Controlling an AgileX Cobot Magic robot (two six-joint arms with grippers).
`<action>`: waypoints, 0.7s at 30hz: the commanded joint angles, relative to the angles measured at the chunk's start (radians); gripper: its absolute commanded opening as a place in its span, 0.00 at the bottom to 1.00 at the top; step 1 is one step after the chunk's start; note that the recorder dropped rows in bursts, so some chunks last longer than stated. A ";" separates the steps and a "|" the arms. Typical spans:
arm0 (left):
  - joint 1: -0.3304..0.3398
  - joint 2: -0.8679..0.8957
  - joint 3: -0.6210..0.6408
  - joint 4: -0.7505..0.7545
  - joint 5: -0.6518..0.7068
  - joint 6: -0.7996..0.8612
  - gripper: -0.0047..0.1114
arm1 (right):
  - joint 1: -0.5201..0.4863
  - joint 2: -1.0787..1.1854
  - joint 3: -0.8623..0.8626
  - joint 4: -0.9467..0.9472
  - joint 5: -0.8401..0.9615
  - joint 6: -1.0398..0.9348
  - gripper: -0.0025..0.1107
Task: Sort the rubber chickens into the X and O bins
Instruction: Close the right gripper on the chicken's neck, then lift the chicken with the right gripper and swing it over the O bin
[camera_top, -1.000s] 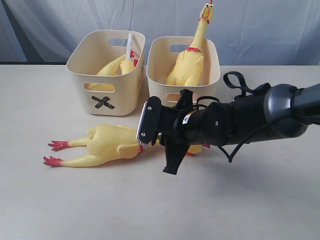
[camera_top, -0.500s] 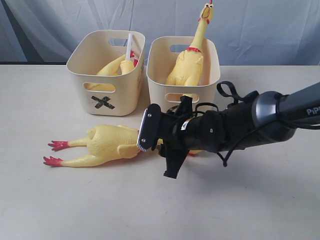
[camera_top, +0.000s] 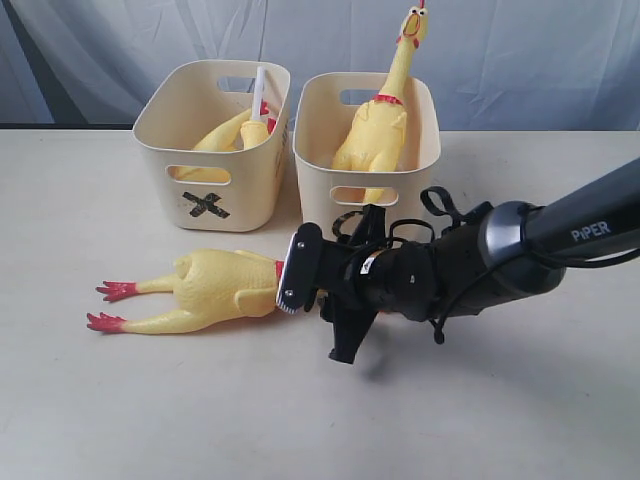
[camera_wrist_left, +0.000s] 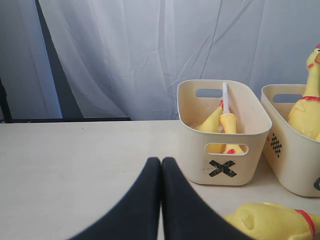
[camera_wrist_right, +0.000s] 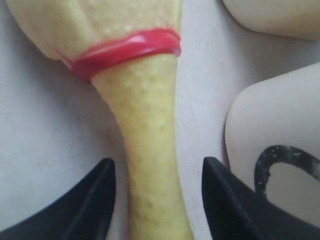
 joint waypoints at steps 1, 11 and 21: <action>-0.002 -0.005 0.004 -0.010 -0.007 0.003 0.04 | 0.000 0.003 -0.003 -0.003 -0.034 -0.002 0.46; -0.002 -0.005 0.004 -0.012 -0.007 0.005 0.04 | 0.000 0.003 -0.003 -0.001 -0.041 -0.002 0.35; -0.002 -0.005 0.004 -0.012 -0.007 0.005 0.04 | 0.000 0.002 -0.003 0.003 -0.011 -0.002 0.02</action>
